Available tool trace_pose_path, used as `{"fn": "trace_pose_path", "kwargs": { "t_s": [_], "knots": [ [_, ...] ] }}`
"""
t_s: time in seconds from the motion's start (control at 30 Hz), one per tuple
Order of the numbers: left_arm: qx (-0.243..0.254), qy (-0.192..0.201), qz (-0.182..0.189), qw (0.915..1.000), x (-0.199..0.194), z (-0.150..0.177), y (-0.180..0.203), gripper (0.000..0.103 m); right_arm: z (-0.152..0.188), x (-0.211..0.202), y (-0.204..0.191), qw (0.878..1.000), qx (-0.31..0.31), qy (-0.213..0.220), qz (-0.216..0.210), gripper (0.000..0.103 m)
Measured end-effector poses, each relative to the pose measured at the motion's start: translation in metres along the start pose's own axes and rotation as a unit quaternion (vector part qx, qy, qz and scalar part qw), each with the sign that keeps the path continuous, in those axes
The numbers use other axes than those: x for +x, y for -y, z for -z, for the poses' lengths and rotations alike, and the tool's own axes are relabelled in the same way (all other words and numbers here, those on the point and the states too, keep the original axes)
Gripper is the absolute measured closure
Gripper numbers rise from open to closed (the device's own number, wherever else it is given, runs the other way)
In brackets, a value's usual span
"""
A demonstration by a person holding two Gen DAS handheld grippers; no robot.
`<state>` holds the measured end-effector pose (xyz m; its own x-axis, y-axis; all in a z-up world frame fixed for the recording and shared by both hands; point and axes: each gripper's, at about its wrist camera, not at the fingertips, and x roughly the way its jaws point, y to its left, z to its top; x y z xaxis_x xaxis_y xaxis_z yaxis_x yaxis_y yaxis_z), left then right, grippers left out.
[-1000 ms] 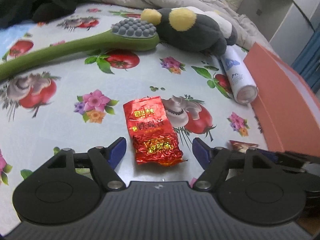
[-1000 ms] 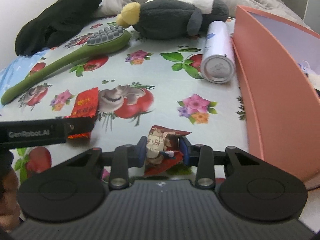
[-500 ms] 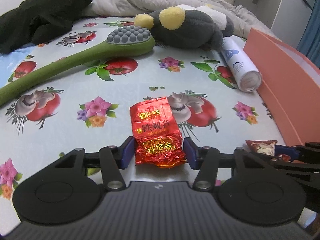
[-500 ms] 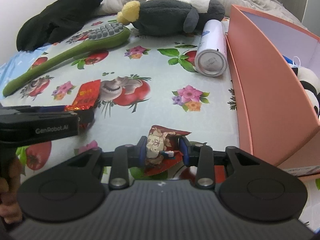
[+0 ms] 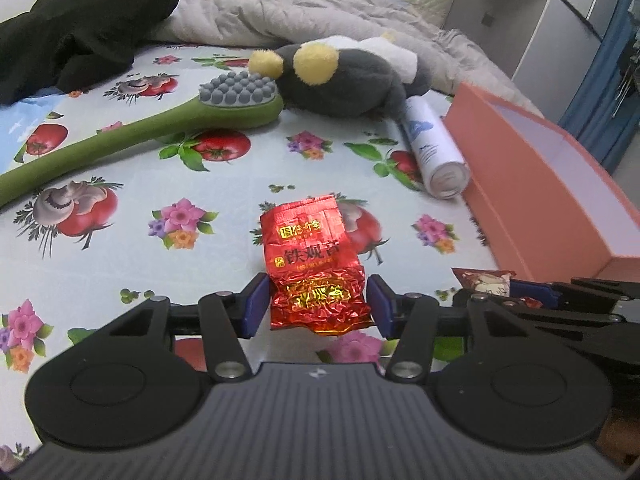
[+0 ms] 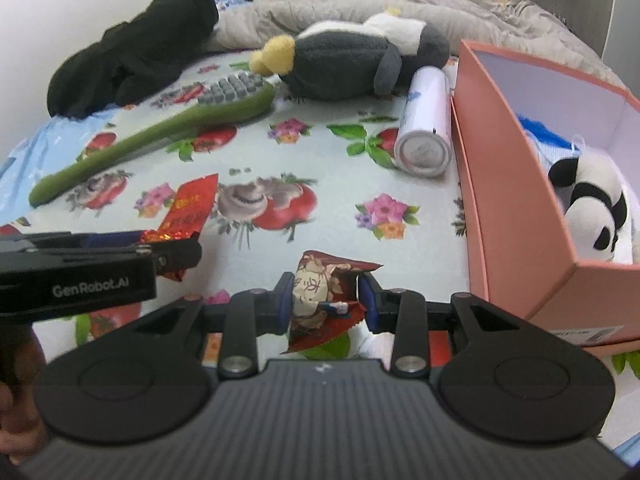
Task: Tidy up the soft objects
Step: 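Lift the red foil packet with the left gripper while the right gripper lifts the candy, then carry the red packet with the left gripper while the right gripper carries the candy to the shoebox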
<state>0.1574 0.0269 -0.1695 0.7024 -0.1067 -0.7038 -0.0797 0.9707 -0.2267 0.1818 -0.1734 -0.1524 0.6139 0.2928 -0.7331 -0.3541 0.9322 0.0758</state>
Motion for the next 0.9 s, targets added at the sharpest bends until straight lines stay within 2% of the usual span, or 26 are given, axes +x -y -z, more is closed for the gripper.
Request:
{"fn": "trace_pose_path", "kwargs": {
  "t_s": [0.2, 0.4, 0.67, 0.9],
  "knots": [
    [-0.008, 0.005, 0.018, 0.9998, -0.021, -0.015, 0.004, 0.044, -0.013, -0.023, -0.001, 1.0, 0.008, 0.019, 0.0, 0.066],
    [0.004, 0.024, 0.037, 0.999, -0.049, -0.045, 0.02, 0.044, -0.034, -0.051, 0.001, 0.999, 0.013, 0.048, -0.002, 0.066],
    [0.024, 0.057, 0.064, 0.996, -0.078, -0.091, 0.058, 0.044, -0.066, -0.092, 0.016, 0.995, 0.017, 0.094, 0.0, 0.066],
    [0.039, 0.079, 0.08, 0.9929, -0.091, -0.123, 0.104, 0.044, -0.09, -0.122, 0.045, 0.992, 0.023, 0.125, 0.004, 0.066]
  ]
}}
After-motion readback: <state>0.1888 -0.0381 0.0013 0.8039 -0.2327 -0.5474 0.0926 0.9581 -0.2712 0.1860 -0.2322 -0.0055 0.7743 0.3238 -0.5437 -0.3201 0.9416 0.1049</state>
